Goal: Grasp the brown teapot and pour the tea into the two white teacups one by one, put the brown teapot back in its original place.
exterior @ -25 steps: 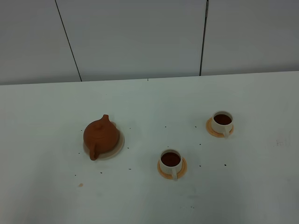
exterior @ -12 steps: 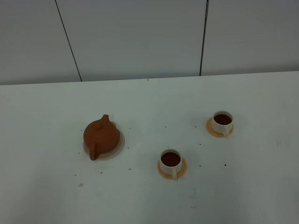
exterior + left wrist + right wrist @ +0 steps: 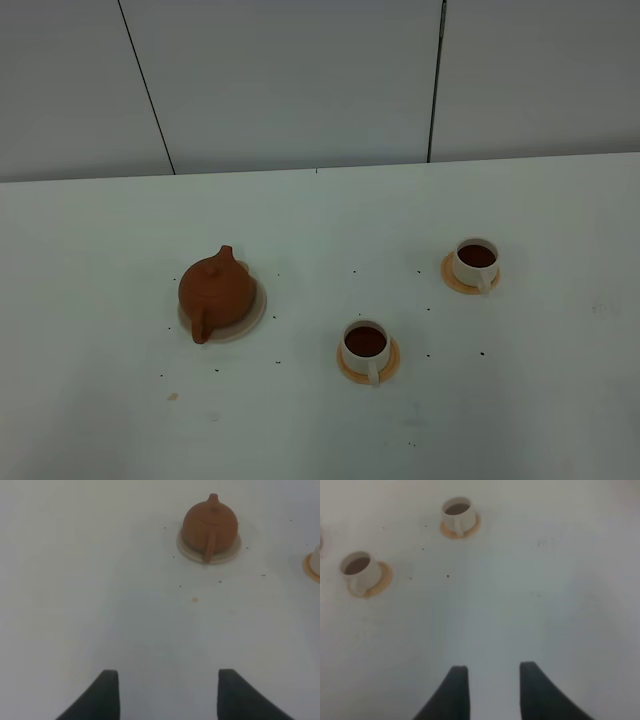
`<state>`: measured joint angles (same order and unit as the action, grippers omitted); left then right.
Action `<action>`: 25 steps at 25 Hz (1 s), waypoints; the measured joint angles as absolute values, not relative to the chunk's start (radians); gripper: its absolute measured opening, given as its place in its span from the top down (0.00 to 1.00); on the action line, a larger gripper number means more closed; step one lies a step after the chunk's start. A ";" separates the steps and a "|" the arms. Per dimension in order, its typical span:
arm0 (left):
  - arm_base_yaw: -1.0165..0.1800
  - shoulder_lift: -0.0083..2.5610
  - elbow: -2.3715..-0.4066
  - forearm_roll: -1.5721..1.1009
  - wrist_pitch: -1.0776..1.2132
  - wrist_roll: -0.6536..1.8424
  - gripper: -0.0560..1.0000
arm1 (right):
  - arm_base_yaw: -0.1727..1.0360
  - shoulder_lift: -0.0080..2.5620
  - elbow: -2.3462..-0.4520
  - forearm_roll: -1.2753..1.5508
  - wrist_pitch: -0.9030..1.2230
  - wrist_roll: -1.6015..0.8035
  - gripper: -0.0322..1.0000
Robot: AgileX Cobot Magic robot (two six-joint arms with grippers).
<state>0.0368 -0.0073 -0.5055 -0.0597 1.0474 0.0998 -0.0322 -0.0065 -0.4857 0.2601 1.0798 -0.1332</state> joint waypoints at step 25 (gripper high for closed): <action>0.028 -0.007 -0.505 -0.059 1.047 0.101 0.47 | -0.032 -0.007 -0.486 0.260 1.080 -0.133 0.73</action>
<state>0.0281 -0.0073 -0.5055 -0.0589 1.0474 0.1007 -0.0322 -0.0065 -0.4857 0.2601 1.0798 -0.1332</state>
